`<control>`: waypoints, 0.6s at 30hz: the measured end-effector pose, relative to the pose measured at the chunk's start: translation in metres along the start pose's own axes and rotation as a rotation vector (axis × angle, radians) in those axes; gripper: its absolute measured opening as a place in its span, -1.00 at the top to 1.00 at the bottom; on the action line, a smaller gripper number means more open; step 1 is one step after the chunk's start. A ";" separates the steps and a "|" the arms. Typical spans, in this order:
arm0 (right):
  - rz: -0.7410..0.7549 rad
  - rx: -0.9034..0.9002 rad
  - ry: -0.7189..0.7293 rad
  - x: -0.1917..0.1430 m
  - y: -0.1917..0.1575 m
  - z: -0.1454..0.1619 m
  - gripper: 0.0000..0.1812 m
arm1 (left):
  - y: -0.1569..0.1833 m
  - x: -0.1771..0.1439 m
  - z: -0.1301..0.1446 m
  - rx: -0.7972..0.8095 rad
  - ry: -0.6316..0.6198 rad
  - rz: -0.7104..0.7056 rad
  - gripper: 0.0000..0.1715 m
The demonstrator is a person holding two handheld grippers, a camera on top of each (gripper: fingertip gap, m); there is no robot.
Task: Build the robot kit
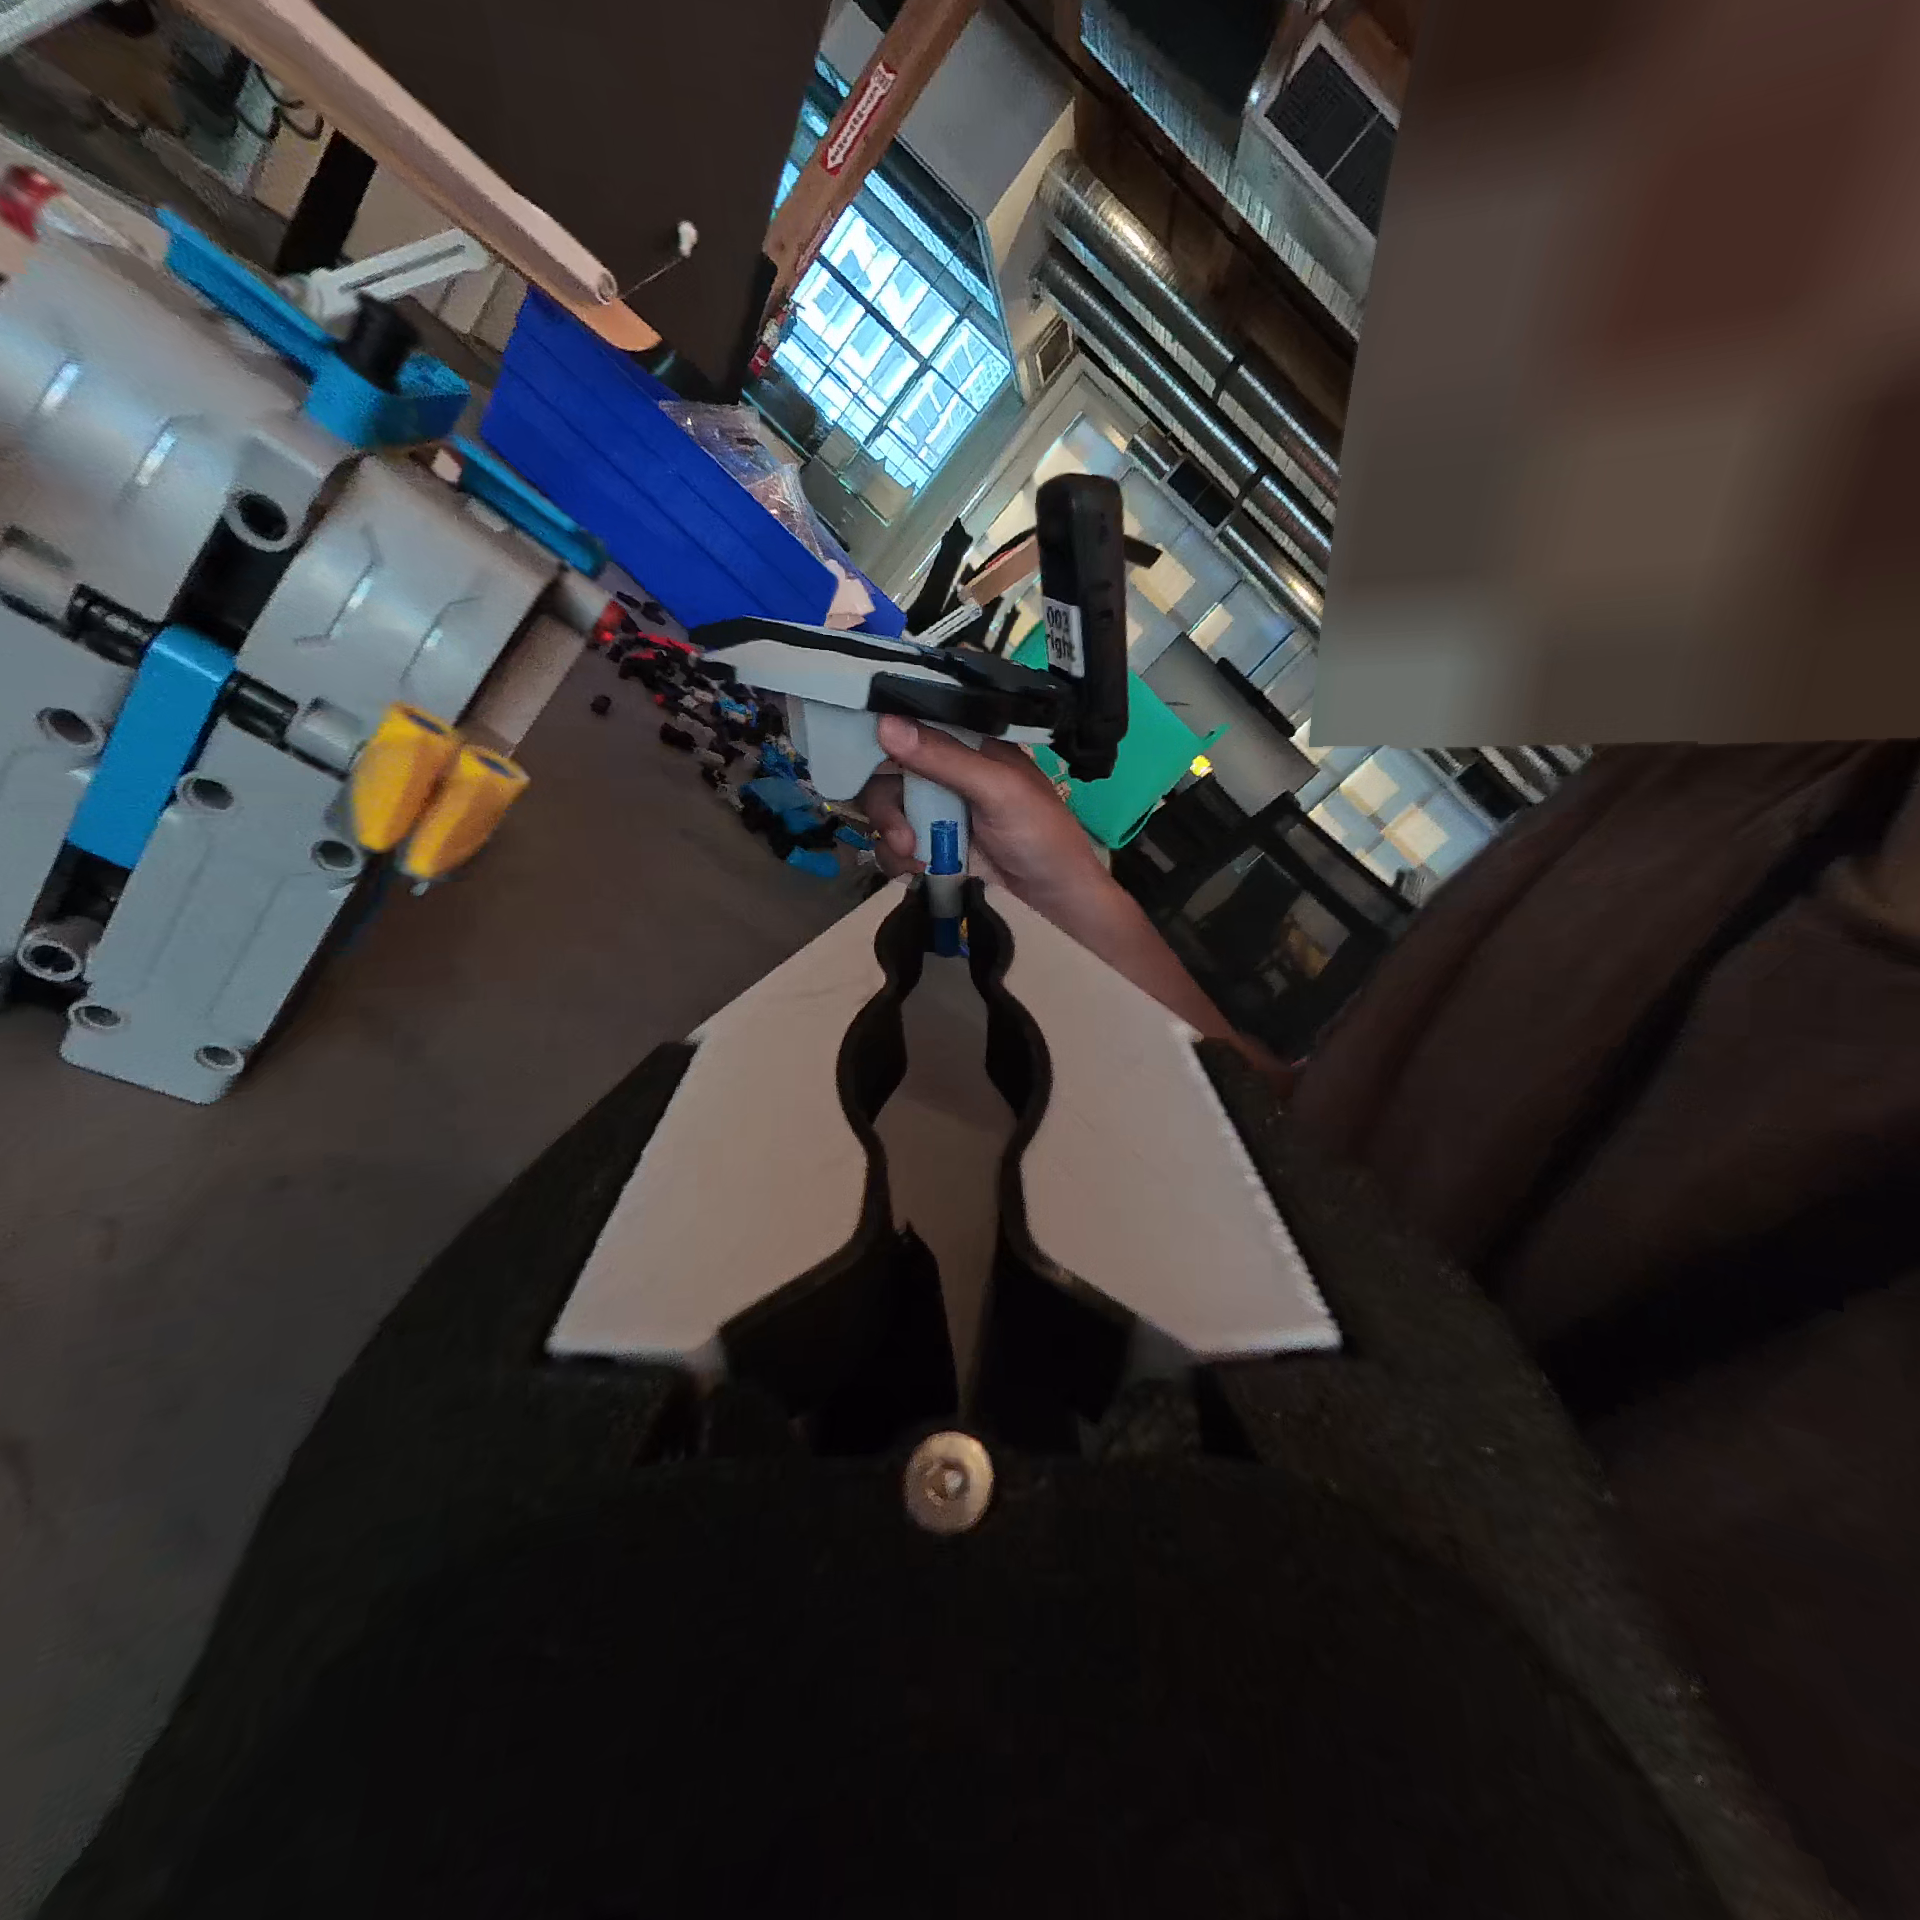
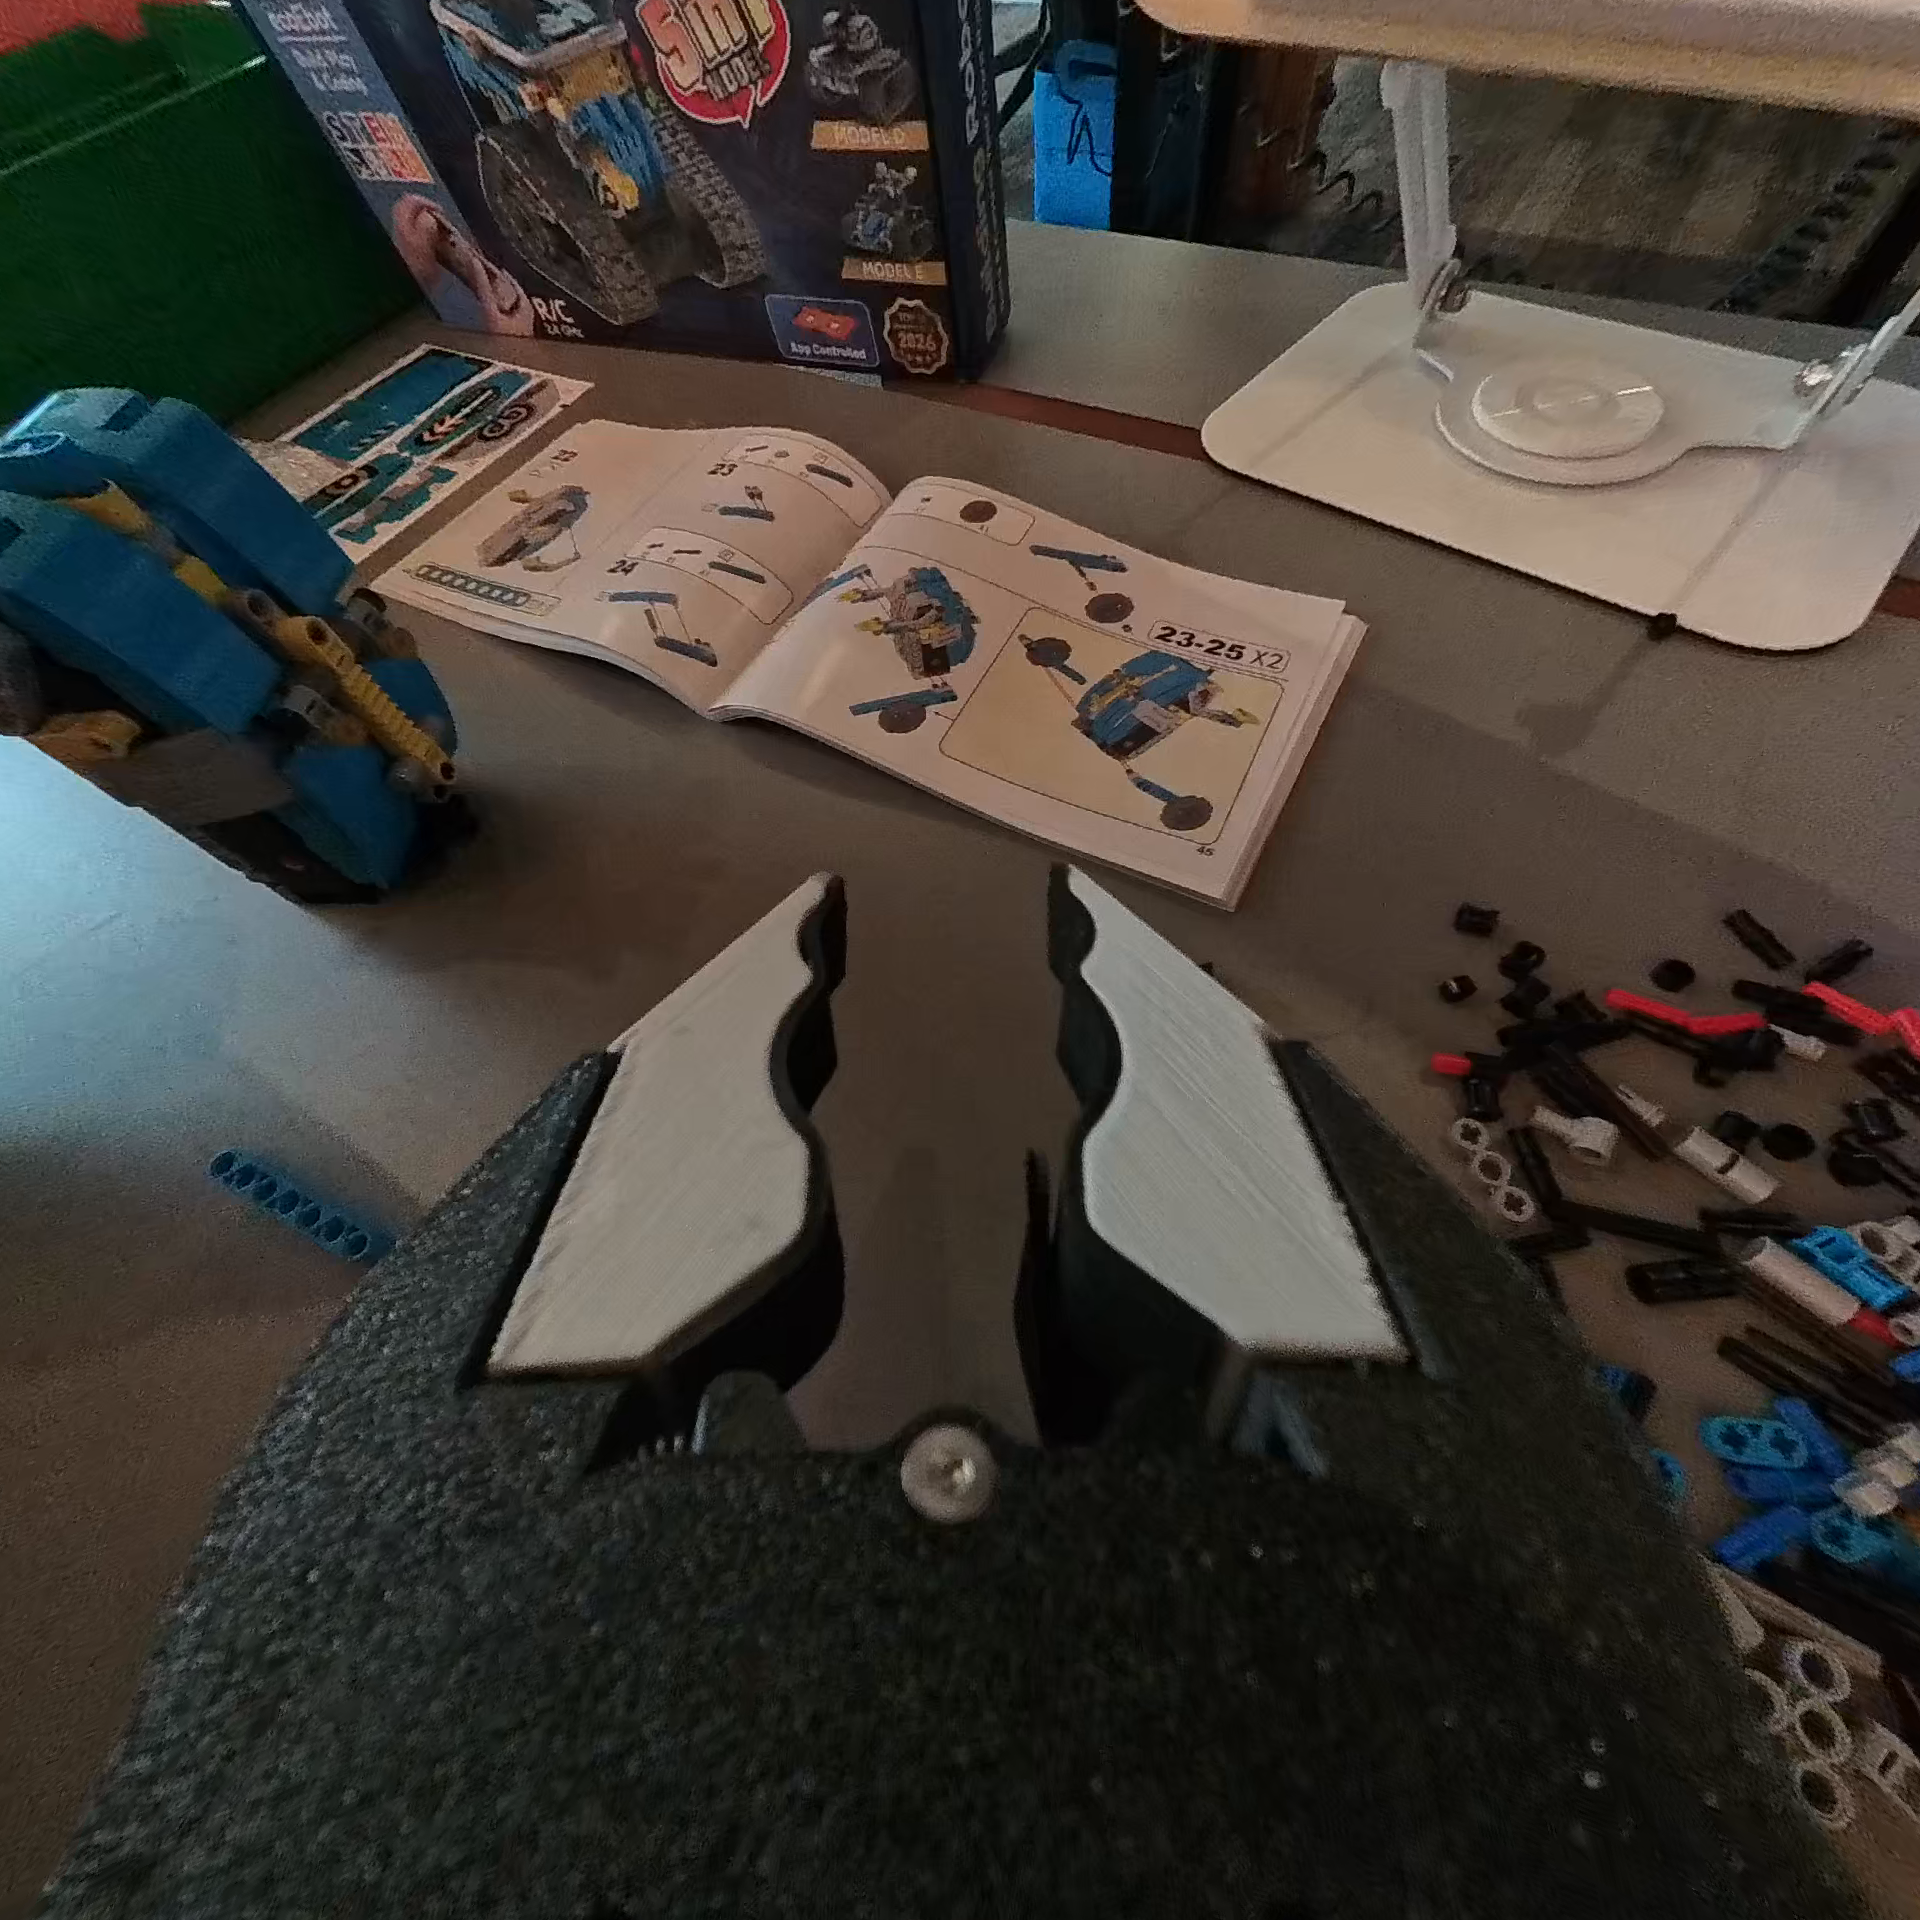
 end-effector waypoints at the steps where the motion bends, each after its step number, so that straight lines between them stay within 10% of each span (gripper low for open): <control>1: -0.007 0.008 -0.005 0.000 -0.001 0.000 0.57 | -0.001 0.000 0.000 -0.016 0.005 0.003 0.92; 18: -0.227 0.130 -0.071 0.007 -0.020 0.009 0.63 | 0.000 0.007 0.003 0.100 -0.060 -0.021 0.92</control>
Point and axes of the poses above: each gripper's, where its closed fingertips meet, x out along the fingers, z out of its underside, y = z × x across the jaws, the point moved 6 cm from there along -x, back along the fingers, and after that the axes turned 15 degrees about x, right-handed, at the moved point
